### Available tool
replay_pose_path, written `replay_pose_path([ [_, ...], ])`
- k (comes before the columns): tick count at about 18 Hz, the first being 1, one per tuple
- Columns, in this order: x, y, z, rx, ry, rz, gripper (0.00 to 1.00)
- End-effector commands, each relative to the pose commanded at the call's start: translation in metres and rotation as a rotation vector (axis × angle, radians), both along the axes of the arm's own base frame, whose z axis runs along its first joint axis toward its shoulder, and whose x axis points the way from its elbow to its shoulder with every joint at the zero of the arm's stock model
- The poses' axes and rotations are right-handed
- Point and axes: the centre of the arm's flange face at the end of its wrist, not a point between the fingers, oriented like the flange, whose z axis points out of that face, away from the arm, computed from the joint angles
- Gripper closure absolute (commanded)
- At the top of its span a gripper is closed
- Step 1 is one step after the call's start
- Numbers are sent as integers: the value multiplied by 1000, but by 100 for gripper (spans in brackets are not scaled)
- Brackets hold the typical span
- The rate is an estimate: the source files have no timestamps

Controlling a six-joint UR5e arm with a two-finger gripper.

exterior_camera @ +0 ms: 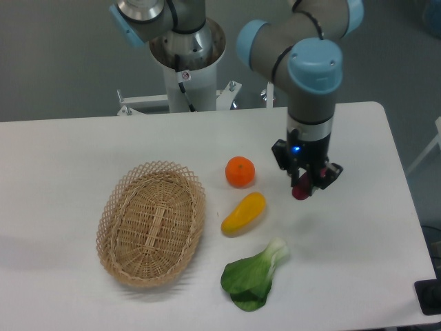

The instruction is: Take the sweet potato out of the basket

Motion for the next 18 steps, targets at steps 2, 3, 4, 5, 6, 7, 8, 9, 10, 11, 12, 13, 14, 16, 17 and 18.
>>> replay_pose_path([
  [2,-1,0,2,3,2,1,67],
  [3,-1,0,2,4,3,1,67],
  [4,-1,0,2,4,1,1,67],
  [5,-1,1,2,8,2,-1,67],
  [6,-1,1,3,16,-2,-2,67],
  [7,-1,1,3,21,-5,-2,67],
  [8,-4,-3,2,21,-6,6,67],
  [9,-5,-5,-1,22,-10,10,67],
  [10,-8,-9,-1,25,-13,16,67],
  [11,-9,-8,1,30,-13,15,67],
  [12,-9,-8,2,32,-10,15,67],
  [13,-9,-7,3,34,-9,14,67],
  [14,-8,-7,2,32,-10,15,67],
  [16,-9,-8,2,31,-11,15,67],
  [17,-9,-8,1,30,-13,15,67],
  [18,-9,-8,1,30,-13,15,67],
])
